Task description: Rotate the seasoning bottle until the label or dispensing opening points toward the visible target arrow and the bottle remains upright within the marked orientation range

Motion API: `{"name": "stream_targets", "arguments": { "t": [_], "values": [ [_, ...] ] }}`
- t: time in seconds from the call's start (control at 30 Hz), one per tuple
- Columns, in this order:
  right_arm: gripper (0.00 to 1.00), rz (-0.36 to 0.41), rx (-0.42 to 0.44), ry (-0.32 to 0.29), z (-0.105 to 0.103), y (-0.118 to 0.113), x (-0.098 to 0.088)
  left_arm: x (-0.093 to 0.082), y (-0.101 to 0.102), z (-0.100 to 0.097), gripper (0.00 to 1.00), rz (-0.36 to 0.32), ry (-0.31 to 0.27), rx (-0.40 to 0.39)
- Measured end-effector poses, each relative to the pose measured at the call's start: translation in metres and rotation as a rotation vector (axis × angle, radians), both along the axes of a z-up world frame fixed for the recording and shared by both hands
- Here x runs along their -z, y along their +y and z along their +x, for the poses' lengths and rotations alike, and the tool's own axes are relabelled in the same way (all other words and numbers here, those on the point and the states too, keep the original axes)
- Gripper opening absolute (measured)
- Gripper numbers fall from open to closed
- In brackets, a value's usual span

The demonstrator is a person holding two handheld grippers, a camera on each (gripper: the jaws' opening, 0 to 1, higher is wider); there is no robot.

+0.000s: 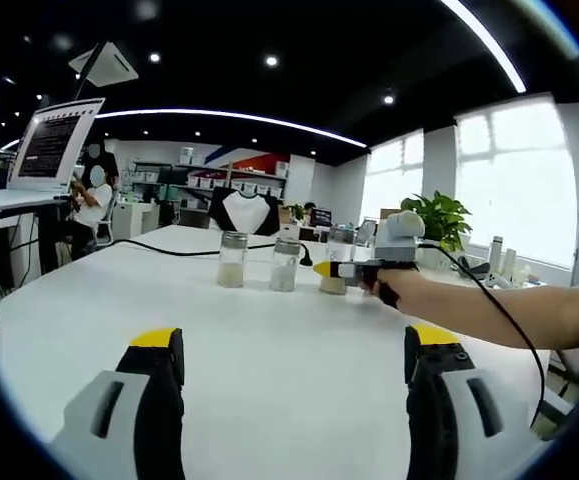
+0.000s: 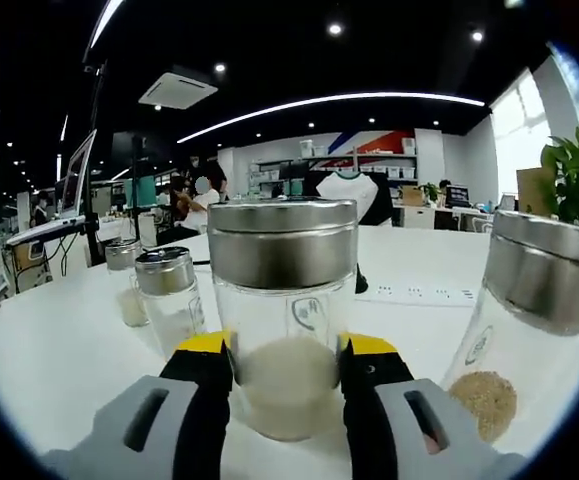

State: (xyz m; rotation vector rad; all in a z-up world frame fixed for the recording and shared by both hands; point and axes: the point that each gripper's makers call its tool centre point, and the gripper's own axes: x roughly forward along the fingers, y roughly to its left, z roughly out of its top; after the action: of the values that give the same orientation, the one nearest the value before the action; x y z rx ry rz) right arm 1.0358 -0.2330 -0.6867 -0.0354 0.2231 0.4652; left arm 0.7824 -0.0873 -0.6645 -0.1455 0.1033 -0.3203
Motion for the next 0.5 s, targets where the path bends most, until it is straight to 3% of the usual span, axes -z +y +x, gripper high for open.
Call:
{"name": "stream_targets", "arguments": {
  "t": [0.17,0.5],
  "values": [
    [0.41,-0.003,0.001,0.013,0.0019,-0.0007,0.0002,-0.0041,-0.0022,-0.0009,0.97,0.026,-0.017,0.004],
    [0.41,-0.007,-0.011,0.021,-0.0025,-0.004,0.0005,-0.0036,0.0005,-0.0009,0.97,0.016,-0.013,-0.001]
  ]
}}
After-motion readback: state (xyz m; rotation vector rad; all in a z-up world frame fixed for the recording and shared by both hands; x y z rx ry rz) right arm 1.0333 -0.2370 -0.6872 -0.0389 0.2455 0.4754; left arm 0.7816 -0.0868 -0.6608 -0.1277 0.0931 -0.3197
